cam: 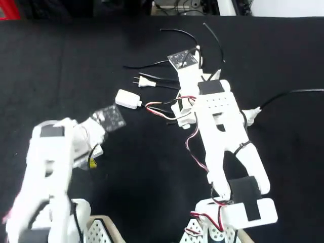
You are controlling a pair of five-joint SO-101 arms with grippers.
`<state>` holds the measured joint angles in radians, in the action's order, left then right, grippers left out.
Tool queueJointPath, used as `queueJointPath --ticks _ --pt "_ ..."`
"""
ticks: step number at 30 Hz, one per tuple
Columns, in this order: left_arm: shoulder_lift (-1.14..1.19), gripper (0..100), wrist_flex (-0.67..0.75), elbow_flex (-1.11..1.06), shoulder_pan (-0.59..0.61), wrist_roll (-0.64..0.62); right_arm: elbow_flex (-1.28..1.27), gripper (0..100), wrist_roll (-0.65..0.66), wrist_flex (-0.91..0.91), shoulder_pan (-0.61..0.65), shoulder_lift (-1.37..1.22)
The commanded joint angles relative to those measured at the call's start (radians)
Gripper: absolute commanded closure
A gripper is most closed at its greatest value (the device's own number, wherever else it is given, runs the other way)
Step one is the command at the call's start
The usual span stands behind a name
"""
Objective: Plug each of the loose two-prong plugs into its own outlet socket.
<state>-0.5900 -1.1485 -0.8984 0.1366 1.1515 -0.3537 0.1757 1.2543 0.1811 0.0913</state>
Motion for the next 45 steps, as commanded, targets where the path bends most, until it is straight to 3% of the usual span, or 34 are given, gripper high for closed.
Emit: queueJointPath --ticks 1,10,16,24,35,45 --pt "0.292 71 -0.074 0.271 0.031 0.006 0.038 98.6 0.008 0.002 -0.011 0.007" --pt "0.595 71 -0.057 0.424 0.036 0.014 0.036 98.6 0.012 0.0 -0.009 0.004" --pt "0.675 71 0.005 0.421 0.038 0.014 0.036 98.6 0.014 0.0 -0.009 0.002" --pt "0.678 73 -0.051 0.401 0.035 0.0 0.036 98.6 0.014 0.0 -0.009 0.002" --pt "0.678 97 -0.051 0.36 -0.073 -0.144 0.036 98.6 0.014 -0.002 -0.008 0.002" --pt "0.681 97 -0.049 0.533 -0.254 -0.368 0.038 98.6 0.014 0.0 -0.017 0.012"
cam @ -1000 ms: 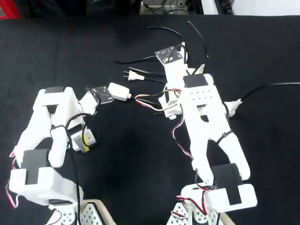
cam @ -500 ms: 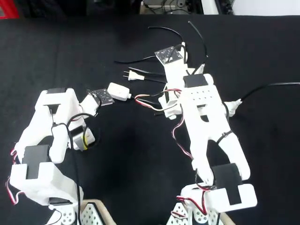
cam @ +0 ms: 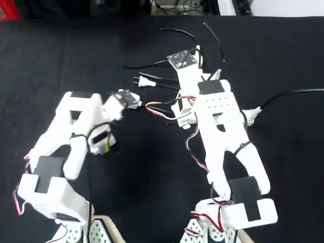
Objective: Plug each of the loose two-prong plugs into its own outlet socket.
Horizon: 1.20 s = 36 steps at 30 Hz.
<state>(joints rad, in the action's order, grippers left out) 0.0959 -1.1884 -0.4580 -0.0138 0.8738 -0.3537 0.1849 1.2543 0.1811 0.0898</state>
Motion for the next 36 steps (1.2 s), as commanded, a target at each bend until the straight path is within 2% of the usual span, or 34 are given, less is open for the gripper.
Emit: queueJointPath --ticks 1,4,8,16,19,23,29,36 --pt "0.0 97 -0.008 0.11 -0.133 -0.11 0.038 98.6 0.005 0.0 -0.018 0.013" --pt "0.003 97 -0.008 0.156 -0.189 -0.146 0.038 98.6 0.005 0.0 -0.018 0.013" --pt "0.003 96 -0.008 0.17 -0.186 -0.152 0.038 98.6 0.005 0.002 -0.018 0.013" --pt "-0.008 66 -0.011 0.173 -0.124 -0.245 0.036 98.6 0.005 0.005 -0.015 0.013" --pt "-0.037 65 -0.035 0.173 -0.116 -0.305 0.036 98.6 0.005 0.005 -0.015 0.013" --pt "-0.198 65 -0.094 0.13 -0.079 -0.359 0.035 98.6 0.005 0.005 -0.006 0.013" --pt "-0.586 65 -0.081 -0.117 0.11 -0.391 -0.008 98.6 0.052 -0.006 0.098 0.041" --pt "-1.01 65 0.117 -0.618 0.369 -0.368 -0.15 98.7 0.044 -0.11 0.319 0.186"
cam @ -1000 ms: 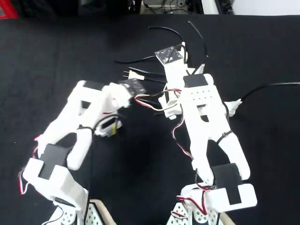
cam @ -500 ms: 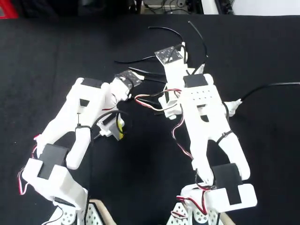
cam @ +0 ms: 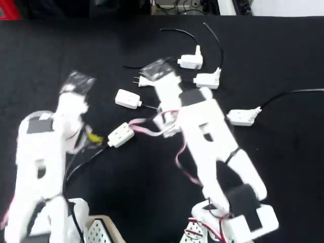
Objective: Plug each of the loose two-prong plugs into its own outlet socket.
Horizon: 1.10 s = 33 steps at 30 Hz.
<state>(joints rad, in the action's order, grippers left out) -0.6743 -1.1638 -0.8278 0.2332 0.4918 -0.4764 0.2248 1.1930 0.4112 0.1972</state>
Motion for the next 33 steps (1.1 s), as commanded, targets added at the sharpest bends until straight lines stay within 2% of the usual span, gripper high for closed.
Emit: queueJointPath --ticks 1,5,10,15,18,20,24,33 --pt "-0.299 65 0.109 -0.309 0.145 0.018 -0.042 98.7 -0.005 -0.075 0.118 0.091" --pt "-0.529 65 0.152 -0.506 0.197 0.017 -0.119 98.7 -0.121 -0.273 0.186 0.105" --pt "-0.783 65 0.147 -0.654 0.232 0.02 -0.217 98.7 -0.149 -0.446 0.209 0.107" --pt "-0.988 65 0.044 -0.723 0.225 0.029 -0.278 98.7 -0.206 -0.589 0.209 0.105" --pt "-1.108 65 -0.032 -0.759 0.217 0.089 -0.318 98.7 -0.216 -0.678 0.209 0.105" --pt "-1.163 65 -0.071 -0.768 0.2 0.098 -0.326 98.7 -0.218 -0.698 0.209 0.105" --pt "-1.134 65 -0.052 -0.769 0.176 0.098 -0.294 98.7 -0.219 -0.704 0.21 0.079" --pt "-1.143 65 -0.057 -0.774 0.177 0.1 -0.14 98.7 -0.212 -0.646 0.236 -0.134"
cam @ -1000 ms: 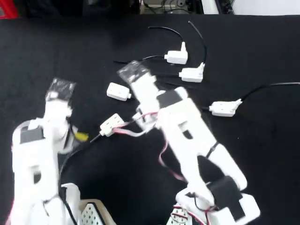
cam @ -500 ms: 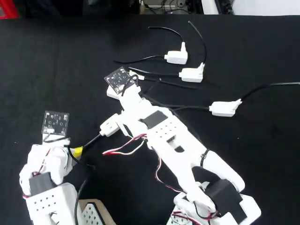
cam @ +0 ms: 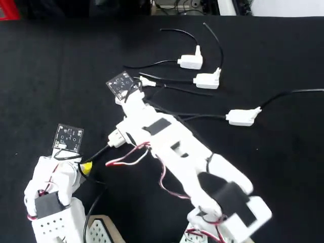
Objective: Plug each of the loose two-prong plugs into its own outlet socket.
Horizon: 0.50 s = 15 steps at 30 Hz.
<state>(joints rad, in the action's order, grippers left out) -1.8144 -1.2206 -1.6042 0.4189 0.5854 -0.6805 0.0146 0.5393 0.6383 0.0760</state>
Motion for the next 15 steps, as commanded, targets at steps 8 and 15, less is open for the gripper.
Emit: queueJointPath --ticks 8,15 --pt "-0.005 65 0.005 -0.012 -0.007 0.006 0.061 98.7 0.04 0.063 0.021 -0.019" --pt "-0.005 65 0.005 -0.013 -0.007 0.006 0.01 98.7 0.041 0.054 0.078 -0.065"
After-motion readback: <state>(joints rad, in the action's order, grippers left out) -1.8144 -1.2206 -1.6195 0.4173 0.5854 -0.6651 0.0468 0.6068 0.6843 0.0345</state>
